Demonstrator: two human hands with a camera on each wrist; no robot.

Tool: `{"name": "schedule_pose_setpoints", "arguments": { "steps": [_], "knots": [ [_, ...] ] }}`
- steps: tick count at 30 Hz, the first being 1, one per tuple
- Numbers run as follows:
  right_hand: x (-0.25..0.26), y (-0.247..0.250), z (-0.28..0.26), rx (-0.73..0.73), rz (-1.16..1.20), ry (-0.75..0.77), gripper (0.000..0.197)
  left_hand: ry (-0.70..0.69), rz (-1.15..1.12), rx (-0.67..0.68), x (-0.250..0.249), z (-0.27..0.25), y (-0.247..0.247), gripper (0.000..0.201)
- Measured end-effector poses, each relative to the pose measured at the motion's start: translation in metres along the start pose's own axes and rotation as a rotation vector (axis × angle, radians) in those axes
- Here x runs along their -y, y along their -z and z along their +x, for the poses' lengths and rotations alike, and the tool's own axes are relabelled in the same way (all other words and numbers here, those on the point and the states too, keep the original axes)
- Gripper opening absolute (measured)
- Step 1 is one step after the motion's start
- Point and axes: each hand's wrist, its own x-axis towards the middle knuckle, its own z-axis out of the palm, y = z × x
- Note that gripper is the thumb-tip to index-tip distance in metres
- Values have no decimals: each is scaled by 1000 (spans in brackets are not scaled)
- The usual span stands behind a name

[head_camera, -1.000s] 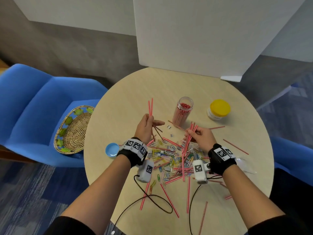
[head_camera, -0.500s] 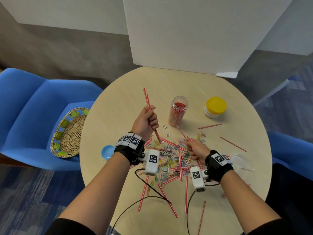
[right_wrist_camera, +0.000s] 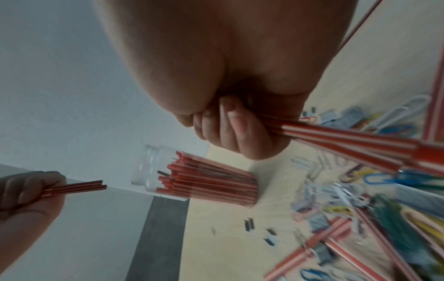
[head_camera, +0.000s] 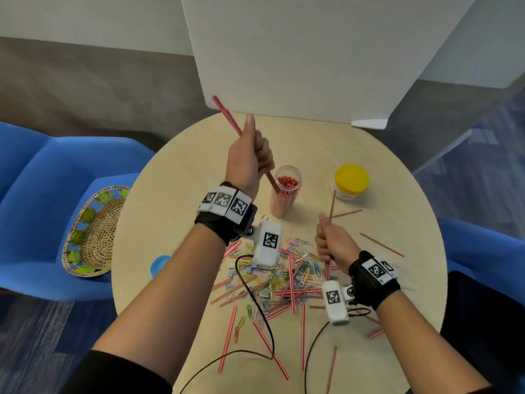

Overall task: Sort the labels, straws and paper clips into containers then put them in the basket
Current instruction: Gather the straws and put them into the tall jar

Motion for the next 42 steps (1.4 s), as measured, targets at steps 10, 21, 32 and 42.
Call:
{"name": "schedule_pose_setpoints", "arguments": {
  "steps": [10,21,32,42],
  "knots": [
    [54,29,-11,-29,167,187,48,-190,721,57,42,29,-17,55],
    [52,42,-8,-38,219,204,48,-317,1067,186,73,41,11,26],
    [71,49,-6,-81,213,303,47,-551,1058,149,45,30,18,12],
    [72,54,-6,-87,151,328,46,-530,1046,223,45,20,18,22]
  ]
}}
